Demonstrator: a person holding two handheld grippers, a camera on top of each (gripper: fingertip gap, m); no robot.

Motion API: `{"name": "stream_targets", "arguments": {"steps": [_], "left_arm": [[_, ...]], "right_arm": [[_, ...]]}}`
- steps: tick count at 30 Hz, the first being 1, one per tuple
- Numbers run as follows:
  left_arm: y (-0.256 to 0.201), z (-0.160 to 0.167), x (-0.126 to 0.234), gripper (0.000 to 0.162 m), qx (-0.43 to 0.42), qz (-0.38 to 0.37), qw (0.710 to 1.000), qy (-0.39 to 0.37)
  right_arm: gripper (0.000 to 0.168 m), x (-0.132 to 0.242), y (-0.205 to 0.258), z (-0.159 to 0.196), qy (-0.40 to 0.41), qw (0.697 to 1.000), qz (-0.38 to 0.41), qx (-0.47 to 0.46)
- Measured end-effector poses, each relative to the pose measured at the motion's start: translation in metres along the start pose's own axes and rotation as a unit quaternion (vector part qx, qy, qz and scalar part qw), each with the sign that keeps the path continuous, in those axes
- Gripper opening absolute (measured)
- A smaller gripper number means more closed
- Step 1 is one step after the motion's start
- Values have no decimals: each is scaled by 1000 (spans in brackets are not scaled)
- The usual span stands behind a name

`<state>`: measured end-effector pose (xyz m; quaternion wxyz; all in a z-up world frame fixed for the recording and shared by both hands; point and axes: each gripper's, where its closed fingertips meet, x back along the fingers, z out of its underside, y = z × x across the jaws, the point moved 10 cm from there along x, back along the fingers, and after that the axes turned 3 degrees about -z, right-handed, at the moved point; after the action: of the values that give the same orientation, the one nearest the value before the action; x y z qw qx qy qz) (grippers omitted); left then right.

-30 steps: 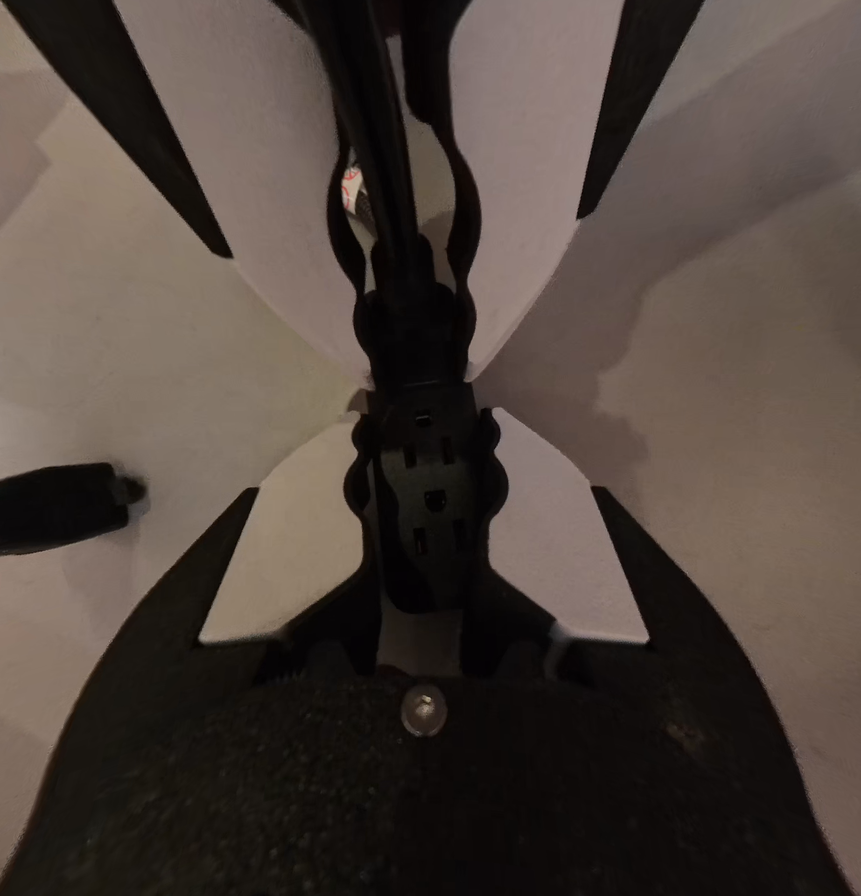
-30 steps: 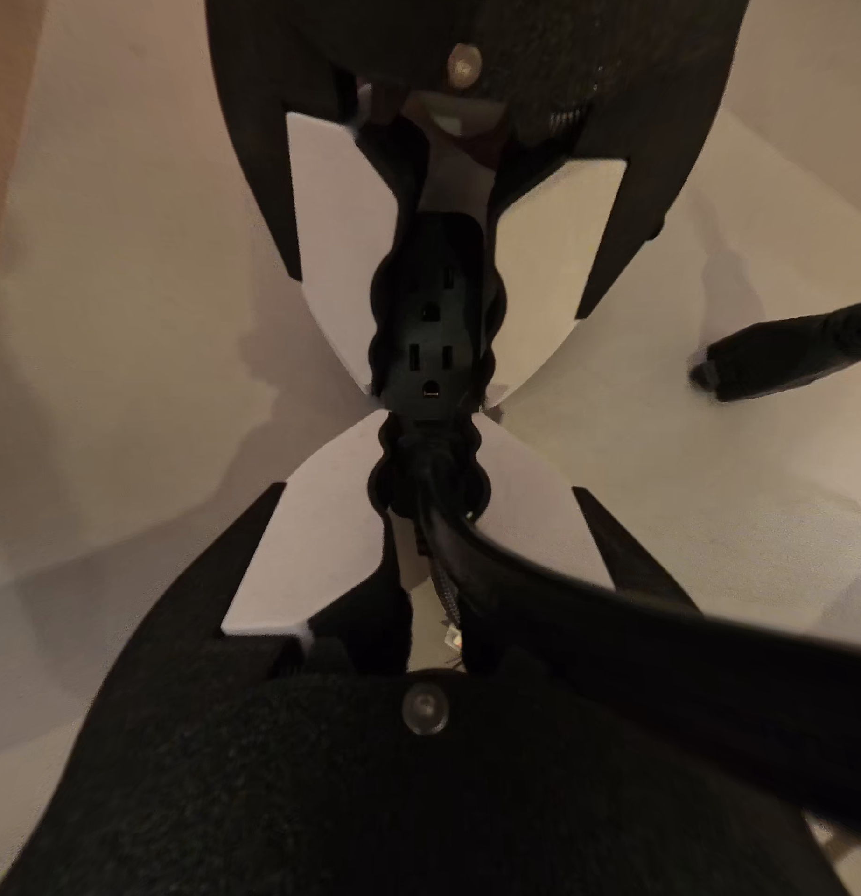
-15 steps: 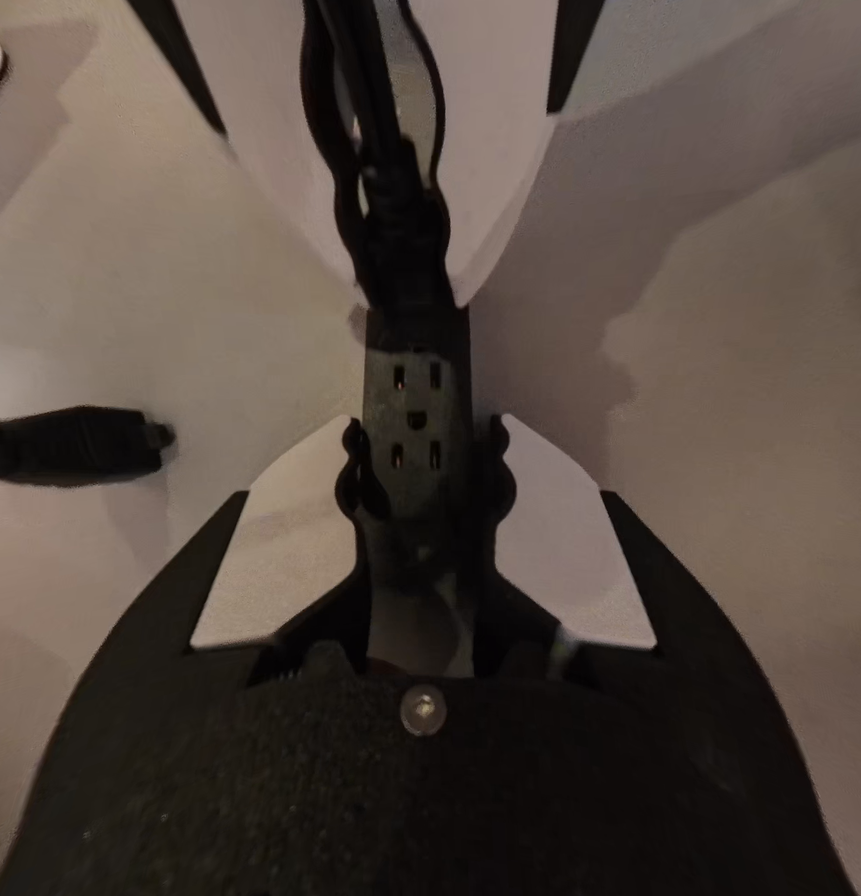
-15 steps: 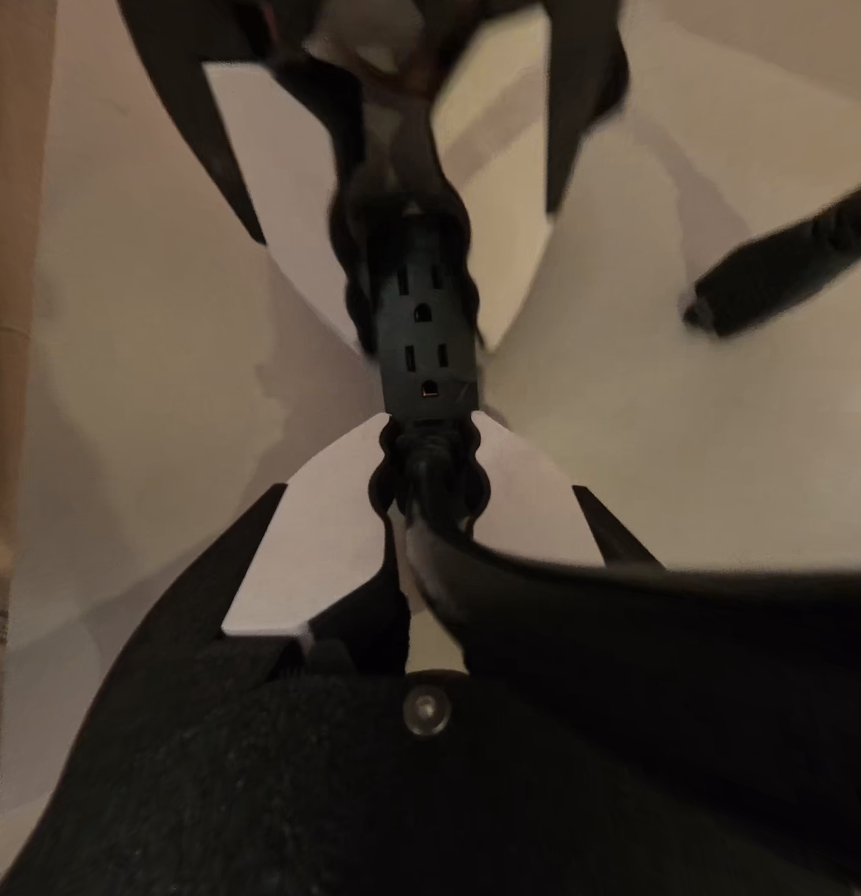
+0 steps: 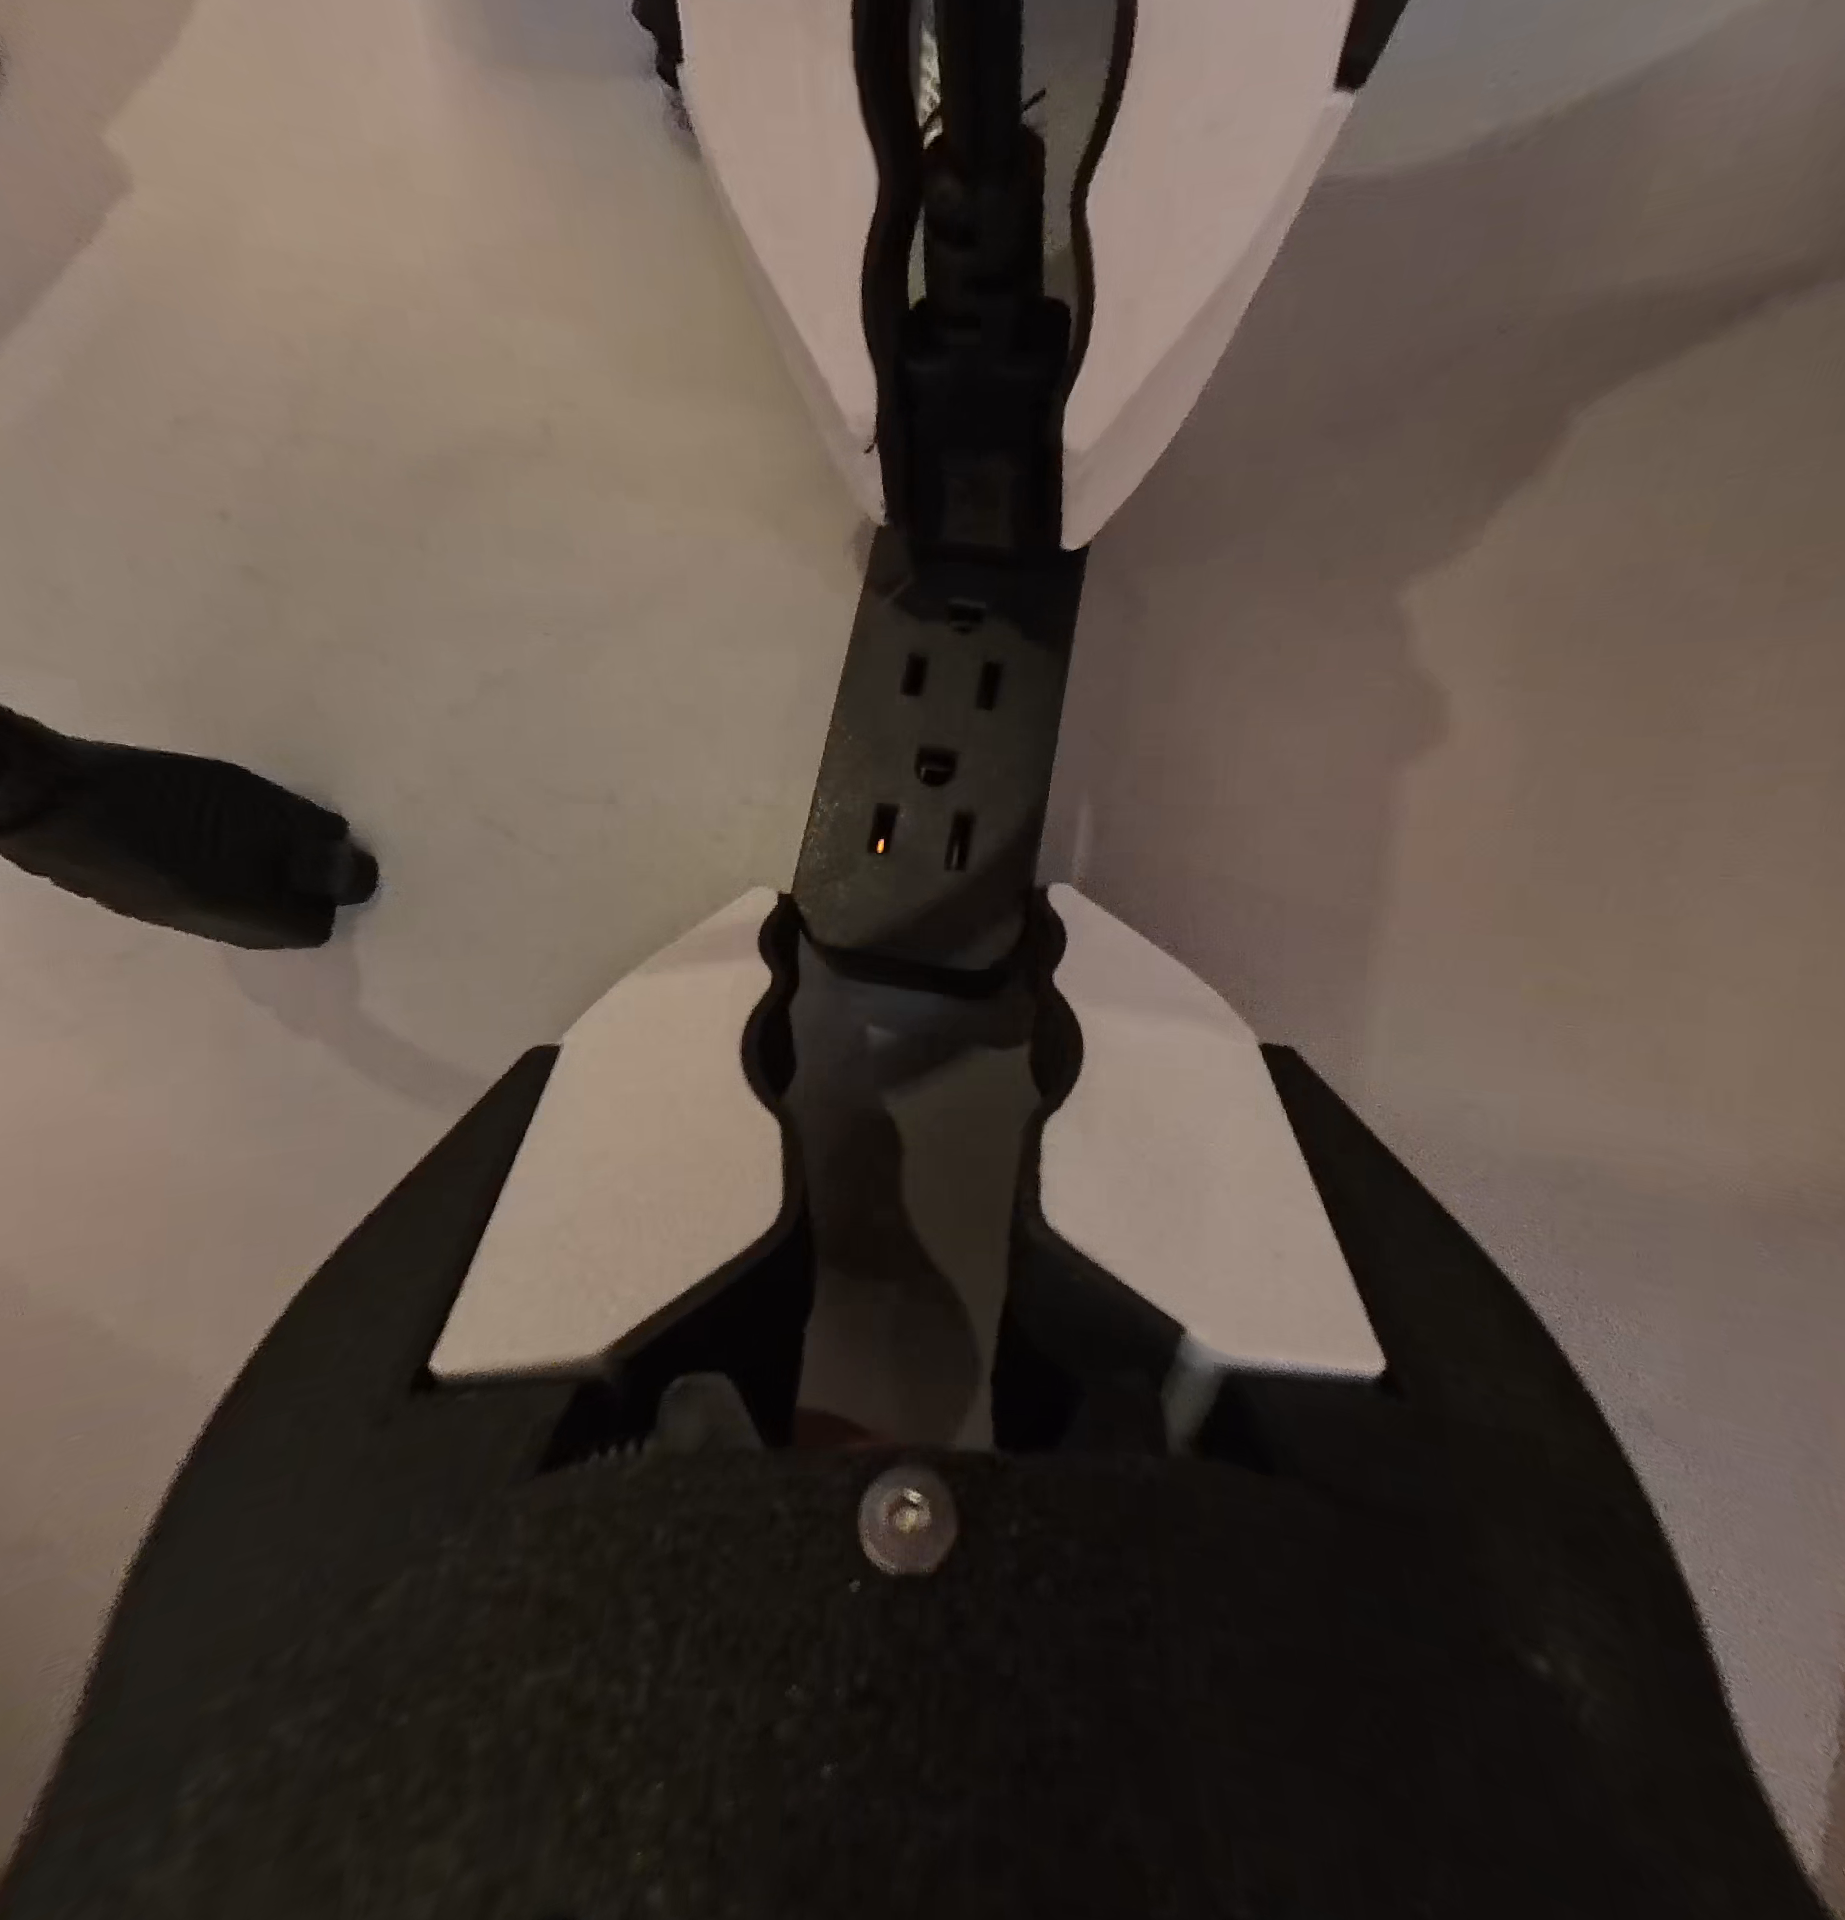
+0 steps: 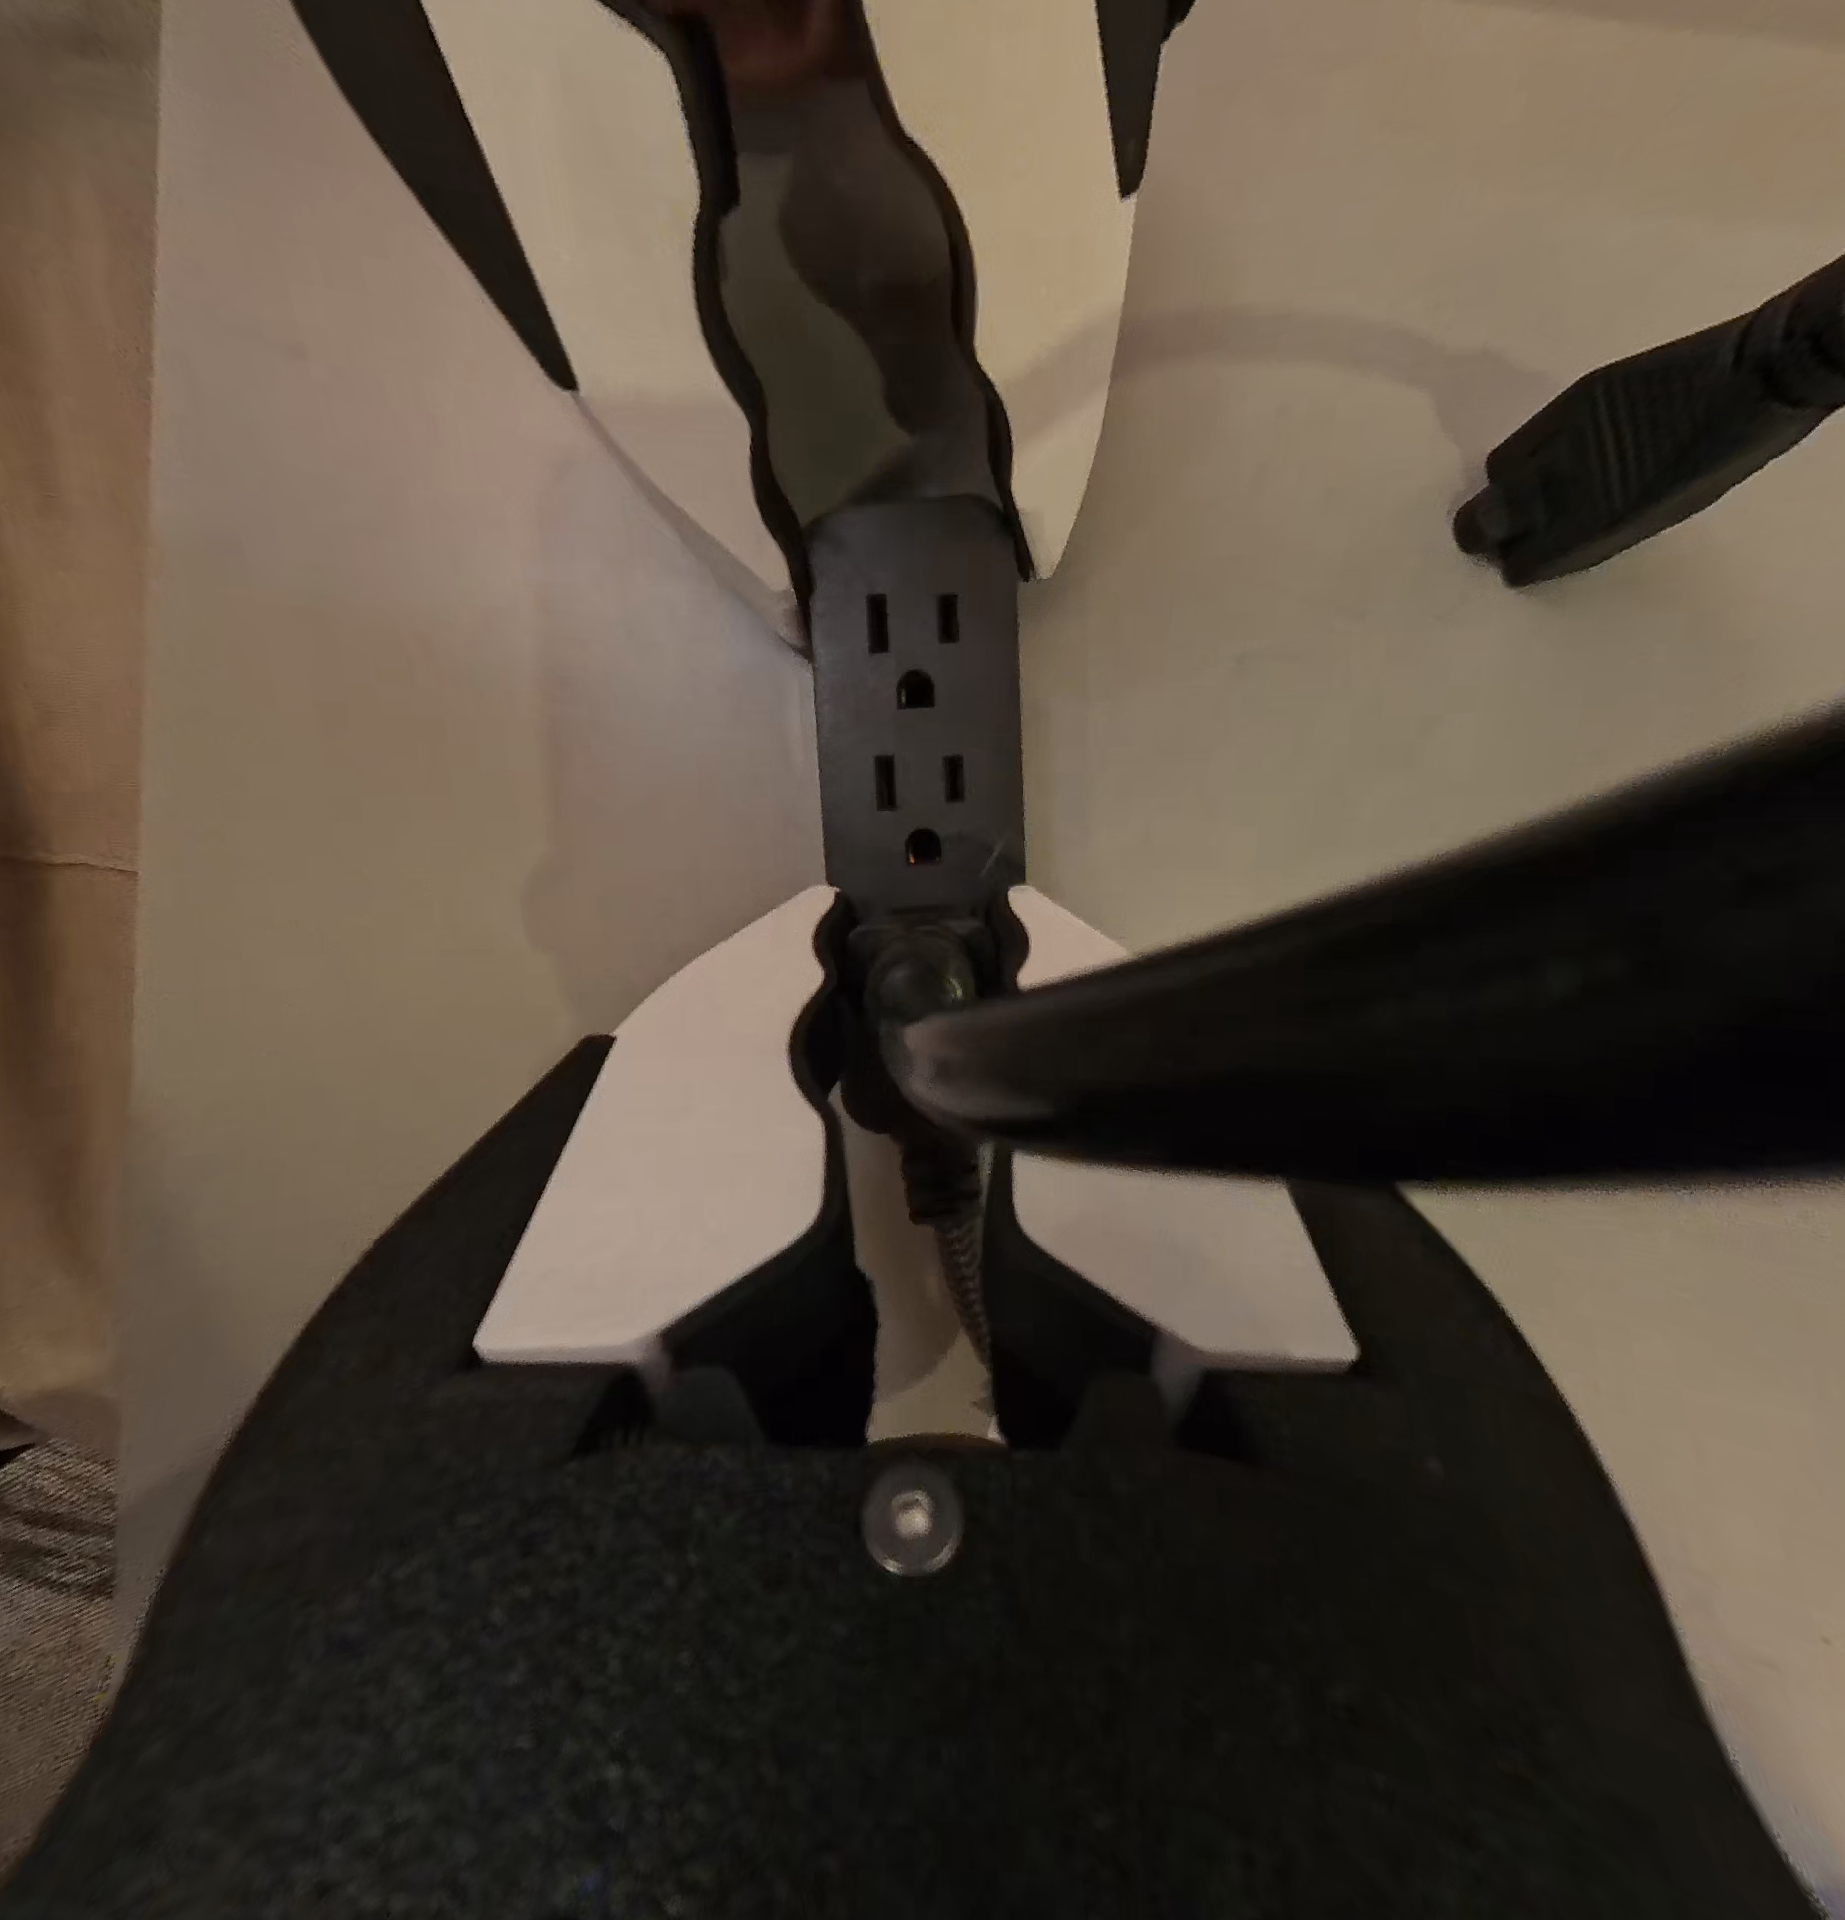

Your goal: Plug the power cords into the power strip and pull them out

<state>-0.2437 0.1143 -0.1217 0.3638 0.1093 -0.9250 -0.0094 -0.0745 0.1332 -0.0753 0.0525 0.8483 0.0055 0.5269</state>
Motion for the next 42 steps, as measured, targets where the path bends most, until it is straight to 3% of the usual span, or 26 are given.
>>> {"name": "stream_targets", "arguments": {"steps": [10, 16, 19, 22, 24, 26, 29, 33, 39, 42], "left_arm": [[0, -5, -5, 43, 0, 3, 1000, 0], [5, -4, -2, 38, 10, 12, 1000, 7], [15, -4, 7, 29, 58, -58, 996, 19], [5, -12, 30, 47, 169, -150, 973, -43], [-16, -17, 33, 46, 234, -181, 950, -98], [-36, -24, 24, 49, 217, -192, 951, -113], [-44, -33, 5, 58, 185, -252, 948, -60], [-46, -39, -12, 61, 234, -206, 948, -57], [-37, -40, -19, 59, 233, -215, 947, -49], [-35, -36, -18, 41, 233, -237, 942, -39]], "right_arm": [[24, 12, -3, 10, -99, 994, -4, -34], [25, 4, -5, 10, -59, 997, -21, -43], [25, 0, -13, 7, -77, 990, 3, -118], [25, -2, -13, 7, -116, 966, 45, -225], [25, -4, -7, 5, -120, 958, 65, -252], [25, -6, 0, 1, -122, 954, 80, -260], [25, -8, 3, -1, -136, 946, 79, -283], [26, -10, 1, -1, -162, 931, 46, -325], [26, -13, 1, -8, -159, 926, 70, -336], [28, -17, 3, -9, -167, 922, 58, -344]]}}
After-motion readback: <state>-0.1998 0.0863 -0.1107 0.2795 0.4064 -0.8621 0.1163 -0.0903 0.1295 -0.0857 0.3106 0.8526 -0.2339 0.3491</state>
